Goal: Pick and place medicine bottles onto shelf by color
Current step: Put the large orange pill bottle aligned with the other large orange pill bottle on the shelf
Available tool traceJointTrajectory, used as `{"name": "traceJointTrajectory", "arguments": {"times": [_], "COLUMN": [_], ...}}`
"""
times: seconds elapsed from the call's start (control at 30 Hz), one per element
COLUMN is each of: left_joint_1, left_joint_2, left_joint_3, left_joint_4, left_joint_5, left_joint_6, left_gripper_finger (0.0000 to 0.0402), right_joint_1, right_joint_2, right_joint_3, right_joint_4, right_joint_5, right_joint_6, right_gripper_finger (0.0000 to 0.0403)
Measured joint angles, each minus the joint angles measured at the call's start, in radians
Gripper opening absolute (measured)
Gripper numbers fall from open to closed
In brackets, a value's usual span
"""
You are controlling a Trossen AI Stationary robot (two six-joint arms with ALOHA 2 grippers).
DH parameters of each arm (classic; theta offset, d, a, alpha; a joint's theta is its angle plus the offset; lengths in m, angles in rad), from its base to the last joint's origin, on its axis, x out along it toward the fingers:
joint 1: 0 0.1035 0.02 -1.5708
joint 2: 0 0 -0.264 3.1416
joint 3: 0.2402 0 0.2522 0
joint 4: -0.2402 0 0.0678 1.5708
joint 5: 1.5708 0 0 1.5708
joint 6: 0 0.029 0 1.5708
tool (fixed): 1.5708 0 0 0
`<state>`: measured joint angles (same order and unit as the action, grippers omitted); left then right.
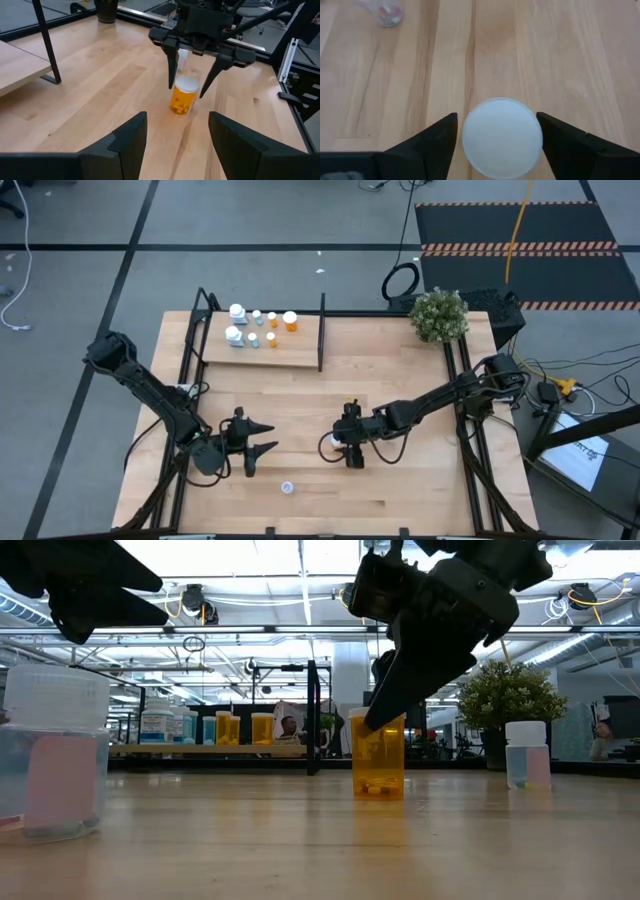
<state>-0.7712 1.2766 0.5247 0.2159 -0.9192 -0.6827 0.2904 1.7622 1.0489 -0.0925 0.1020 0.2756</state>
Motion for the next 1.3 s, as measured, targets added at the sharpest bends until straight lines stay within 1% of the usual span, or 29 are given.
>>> {"name": "traceJointTrajectory", "arguments": {"times": [0.2, 0.3, 0.37, 0.53, 0.6, 0.77, 0.9, 1.03, 1.3], "left_joint_1": [0.000, 0.000, 0.000, 0.000, 0.000, 0.003, 0.004, 0.011, 0.048], "left_joint_2": [0.000, 0.000, 0.000, 0.000, 0.000, 0.000, 0.000, 0.000, 0.000], "left_joint_3": [0.000, 0.000, 0.000, 0.000, 0.000, 0.000, 0.000, 0.000, 0.000], "left_joint_4": [-0.002, -0.002, -0.004, -0.003, -0.004, -0.008, -0.013, -0.024, -0.111], "left_joint_5": [0.000, 0.001, 0.001, 0.001, 0.001, 0.001, 0.001, 0.001, 0.001], "left_joint_6": [0.000, 0.001, 0.002, 0.019, 0.024, 0.042, 0.065, 0.092, 0.093], "left_gripper_finger": [0.0211, 0.0211, 0.0211, 0.0211, 0.0211, 0.0211, 0.0211, 0.0211, 0.0211], "right_joint_1": [-0.004, -0.004, -0.004, -0.016, -0.027, -0.071, -0.118, -0.178, -0.308], "right_joint_2": [-0.006, -0.005, -0.006, -0.005, -0.005, -0.005, -0.005, -0.005, -0.006], "right_joint_3": [0.000, 0.000, 0.000, 0.023, 0.054, 0.160, 0.274, 0.381, 0.528], "right_joint_4": [0.014, 0.013, 0.013, 0.007, 0.007, -0.036, -0.132, -0.182, -0.189], "right_joint_5": [-0.002, -0.002, -0.003, -0.004, -0.015, -0.079, -0.081, -0.080, -0.079], "right_joint_6": [0.000, 0.001, 0.008, 0.024, 0.026, -0.001, -0.022, -0.030, -0.127], "right_gripper_finger": [0.0214, 0.0200, 0.0200, 0.0222, 0.0223, 0.0210, 0.0208, 0.0213, 0.0214]}}
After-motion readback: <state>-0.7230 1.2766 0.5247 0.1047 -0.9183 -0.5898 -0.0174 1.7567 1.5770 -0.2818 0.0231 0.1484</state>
